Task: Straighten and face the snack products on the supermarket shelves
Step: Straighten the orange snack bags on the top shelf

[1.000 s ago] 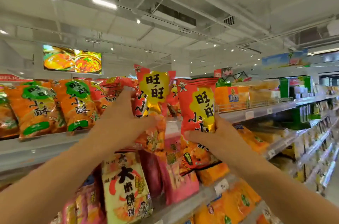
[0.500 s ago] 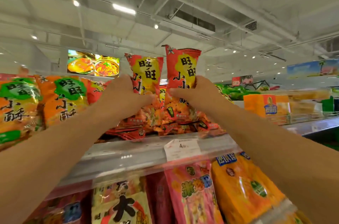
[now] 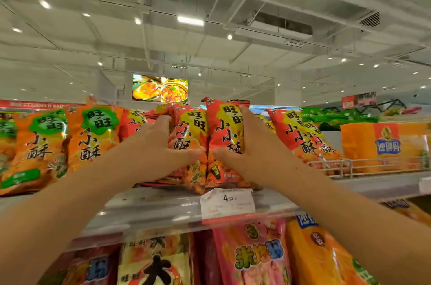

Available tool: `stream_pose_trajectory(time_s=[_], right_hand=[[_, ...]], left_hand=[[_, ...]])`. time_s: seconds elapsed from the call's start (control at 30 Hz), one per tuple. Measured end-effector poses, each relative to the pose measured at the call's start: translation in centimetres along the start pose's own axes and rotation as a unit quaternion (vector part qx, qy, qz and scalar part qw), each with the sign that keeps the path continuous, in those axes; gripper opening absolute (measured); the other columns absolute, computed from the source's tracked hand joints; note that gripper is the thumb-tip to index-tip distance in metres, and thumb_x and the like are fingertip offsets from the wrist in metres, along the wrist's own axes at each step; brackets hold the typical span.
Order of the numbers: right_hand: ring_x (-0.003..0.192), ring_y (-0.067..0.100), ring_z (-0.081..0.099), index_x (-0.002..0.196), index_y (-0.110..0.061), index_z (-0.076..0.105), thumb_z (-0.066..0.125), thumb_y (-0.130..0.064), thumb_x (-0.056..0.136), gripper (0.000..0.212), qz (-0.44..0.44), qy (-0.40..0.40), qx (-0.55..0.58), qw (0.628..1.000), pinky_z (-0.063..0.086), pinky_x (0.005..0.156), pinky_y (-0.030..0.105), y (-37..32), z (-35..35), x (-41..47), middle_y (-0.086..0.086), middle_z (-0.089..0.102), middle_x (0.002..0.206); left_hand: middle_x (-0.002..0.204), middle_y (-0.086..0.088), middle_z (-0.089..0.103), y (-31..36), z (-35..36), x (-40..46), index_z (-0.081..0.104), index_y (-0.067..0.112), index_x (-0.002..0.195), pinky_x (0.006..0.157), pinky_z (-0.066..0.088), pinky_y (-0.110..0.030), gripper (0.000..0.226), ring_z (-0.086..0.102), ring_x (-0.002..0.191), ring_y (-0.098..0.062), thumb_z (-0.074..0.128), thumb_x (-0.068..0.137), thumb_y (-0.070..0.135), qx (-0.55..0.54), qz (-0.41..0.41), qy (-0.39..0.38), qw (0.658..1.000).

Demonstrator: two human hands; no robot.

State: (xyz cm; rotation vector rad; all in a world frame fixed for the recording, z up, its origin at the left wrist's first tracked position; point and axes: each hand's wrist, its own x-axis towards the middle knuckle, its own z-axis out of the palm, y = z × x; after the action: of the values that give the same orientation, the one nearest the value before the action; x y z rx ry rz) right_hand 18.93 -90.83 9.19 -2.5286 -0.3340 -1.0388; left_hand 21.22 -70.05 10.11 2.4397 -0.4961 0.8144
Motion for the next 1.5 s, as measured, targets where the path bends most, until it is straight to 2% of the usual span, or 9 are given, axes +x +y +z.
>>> stream_pose_trajectory(time_s=[0.17,0.3,0.47,0.73,0.93,1.03,1.2,1.33,1.5], right_hand=[[0.145,0.031,0.021,0.152,-0.027,0.011,0.049,-0.042,0.094,0.071,-0.045,-0.019,-0.076,0.996,0.029,0.110,0.044,0.7,0.3,-0.7,0.007,0.005,0.162],[0.141,0.038,0.027,0.153,-0.024,0.010,0.045,-0.041,0.095,0.070,-0.032,-0.028,-0.109,0.993,0.031,0.109,0.047,1.1,-0.2,-0.2,0.010,0.003,0.162],[0.134,0.042,0.033,0.154,-0.024,0.000,0.027,-0.047,0.096,0.068,-0.030,-0.016,-0.150,0.988,0.031,0.107,0.047,1.6,1.7,-0.9,0.014,0.000,0.161],[0.132,0.042,0.035,0.154,-0.024,0.003,0.027,-0.049,0.095,0.068,-0.025,0.004,-0.145,0.989,0.034,0.105,0.048,1.9,2.5,-0.9,0.016,0.008,0.160],[0.140,0.035,0.019,0.153,-0.022,0.009,0.031,-0.045,0.096,0.065,-0.074,0.071,-0.165,0.981,0.023,0.111,0.049,0.5,2.3,-1.9,0.013,0.007,0.160],[0.140,0.025,0.021,0.147,-0.021,0.034,0.040,-0.046,0.089,0.063,-0.195,0.089,-0.063,0.975,0.022,0.112,0.043,-2.7,3.3,-3.5,0.006,0.027,0.157],[0.143,0.002,0.009,0.150,-0.028,0.028,0.039,-0.053,0.087,0.069,-0.321,-0.020,0.094,0.942,-0.005,0.109,0.014,-10.8,8.3,-5.5,-0.011,0.019,0.158],[0.144,0.008,0.017,0.149,-0.023,0.029,0.042,-0.046,0.095,0.060,-0.370,-0.049,0.100,0.922,0.003,0.112,0.018,-18.1,12.1,-5.5,-0.007,0.025,0.157],[0.141,0.017,0.023,0.147,-0.012,0.031,0.042,-0.042,0.096,0.060,-0.415,-0.075,0.102,0.901,0.013,0.114,0.023,-28.5,16.1,-5.7,0.004,0.032,0.153]], left_hand=[[0.120,0.000,0.056,0.6,0.6,-2.3,0.039,0.020,0.142,0.085,0.037,-0.010,0.072,0.053,0.102,0.008,0.073,0.081,0.039,-0.014,0.056,-0.004,0.998],[0.142,-0.010,0.036,1.3,2.4,-1.9,0.025,0.028,0.149,0.099,0.039,-0.035,0.086,0.045,0.124,-0.025,0.063,0.079,0.061,0.038,0.008,-0.022,0.999],[0.138,-0.007,0.042,1.2,3.3,-1.6,0.031,0.026,0.148,0.094,0.038,-0.030,0.086,0.048,0.120,-0.022,0.064,0.077,0.063,0.038,0.017,-0.013,0.999],[0.133,-0.006,0.044,0.9,3.5,-1.7,0.034,0.028,0.147,0.097,0.037,-0.032,0.084,0.046,0.121,-0.023,0.065,0.077,0.063,0.036,0.019,0.008,0.999],[0.139,0.001,0.037,0.2,2.9,-5.4,0.032,0.028,0.148,0.104,0.029,-0.032,0.071,0.032,0.129,-0.018,0.049,0.088,0.063,0.115,0.094,0.149,0.978],[0.143,0.001,0.041,-2.7,1.2,-8.8,0.040,0.025,0.145,0.110,0.028,-0.039,0.062,0.034,0.134,-0.020,0.039,0.091,0.056,0.164,0.047,0.157,0.973],[0.159,0.005,0.021,-9.7,-3.9,-16.2,0.026,0.031,0.150,0.118,0.006,-0.037,0.057,0.006,0.148,-0.015,0.035,0.098,0.052,0.272,-0.042,0.117,0.954],[0.162,0.004,0.011,-14.0,-9.0,-21.8,0.023,0.030,0.151,0.119,0.004,-0.036,0.056,-0.004,0.149,-0.016,0.035,0.099,0.045,0.335,-0.113,0.092,0.931],[0.154,0.006,0.031,-18.6,-15.5,-27.4,0.035,0.026,0.147,0.117,0.016,-0.028,0.053,0.018,0.145,-0.015,0.042,0.097,0.041,0.353,-0.150,0.103,0.918]])
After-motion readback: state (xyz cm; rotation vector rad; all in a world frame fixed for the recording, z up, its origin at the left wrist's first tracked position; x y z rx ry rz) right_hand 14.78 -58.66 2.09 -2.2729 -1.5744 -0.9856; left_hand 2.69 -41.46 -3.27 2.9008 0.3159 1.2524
